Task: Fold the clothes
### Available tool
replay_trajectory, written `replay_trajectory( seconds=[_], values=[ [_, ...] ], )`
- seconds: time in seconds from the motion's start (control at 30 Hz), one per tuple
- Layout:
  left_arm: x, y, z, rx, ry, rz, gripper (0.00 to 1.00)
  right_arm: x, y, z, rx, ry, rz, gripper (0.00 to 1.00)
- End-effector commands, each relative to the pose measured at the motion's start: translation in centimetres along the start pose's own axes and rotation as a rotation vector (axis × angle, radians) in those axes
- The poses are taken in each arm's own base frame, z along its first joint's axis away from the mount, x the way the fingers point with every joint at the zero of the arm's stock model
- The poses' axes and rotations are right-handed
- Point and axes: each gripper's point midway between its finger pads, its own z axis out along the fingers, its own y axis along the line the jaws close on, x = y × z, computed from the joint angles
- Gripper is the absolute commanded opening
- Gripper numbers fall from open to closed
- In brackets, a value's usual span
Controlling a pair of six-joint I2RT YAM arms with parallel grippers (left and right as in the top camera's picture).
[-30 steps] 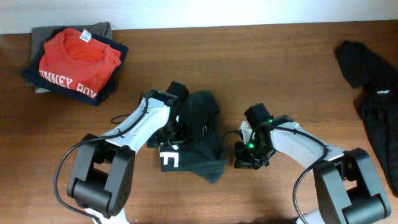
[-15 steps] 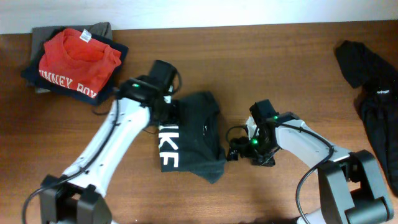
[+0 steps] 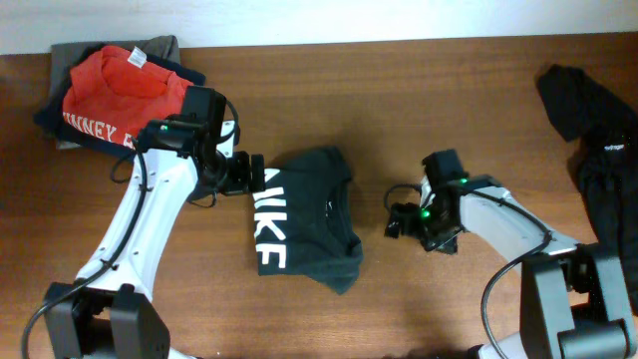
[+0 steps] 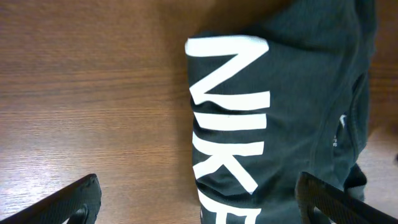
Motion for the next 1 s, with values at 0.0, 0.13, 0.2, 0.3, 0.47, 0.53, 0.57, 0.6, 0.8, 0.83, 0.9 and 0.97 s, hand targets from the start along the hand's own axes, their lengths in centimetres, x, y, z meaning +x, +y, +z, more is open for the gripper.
replay_trajectory(
  seconds=[0.0,0.13,0.2,0.3,0.47,0.53,0.57,0.6,0.8,0.83,0.9,0.97],
  values=[
    [1.3,0.3,1.7,0.003,0.047,0.03,0.99,-1.0,4.4,-1.2,-0.262,0.0,-0.166,0.65],
    [2.2,0.7,2.9,-0.001,0.072,0.026,0.99,-2.0,8.0,-2.3,-0.412,-0.049,-0.272,0.16],
    [2.9,0.9,3.3,-0.005,0.092,0.023,0.99,-1.9,8.8,-2.1,-0.411,-0.065,-0.323,0.19],
    [3.3,1.0,3.6,-0.007,0.103,0.022,0.99,-1.6,9.8,-1.7,-0.405,-0.075,-0.383,0.29],
    [3.2,1.0,3.6,-0.006,0.1,0.022,0.99,-0.9,11.0,-0.5,-0.41,-0.056,-0.428,0.4],
    [3.2,1.0,3.6,-0.006,0.1,0.022,0.99,-0.6,11.3,0.1,-0.409,-0.045,-0.438,0.4],
    [3.2,1.0,3.6,-0.006,0.1,0.022,0.99,-0.5,11.5,0.5,-0.41,-0.037,-0.446,0.41],
    [3.2,1.0,3.6,-0.006,0.1,0.022,0.99,-0.3,11.7,0.8,-0.412,-0.031,-0.452,0.41],
    [3.2,1.0,3.6,-0.006,0.1,0.022,0.99,0.5,12.3,2.4,-0.416,0.006,-0.474,0.4],
    [3.2,1.0,3.6,-0.006,0.1,0.023,0.99,0.5,12.3,2.5,-0.413,0.005,-0.474,0.38],
    [3.2,0.9,3.6,-0.006,0.1,0.023,0.99,0.3,12.3,2.5,-0.408,-0.003,-0.473,0.23],
    [3.2,0.9,3.6,-0.006,0.1,0.024,0.99,-0.2,11.8,2.6,-0.38,-0.014,-0.435,0.08]
  ],
)
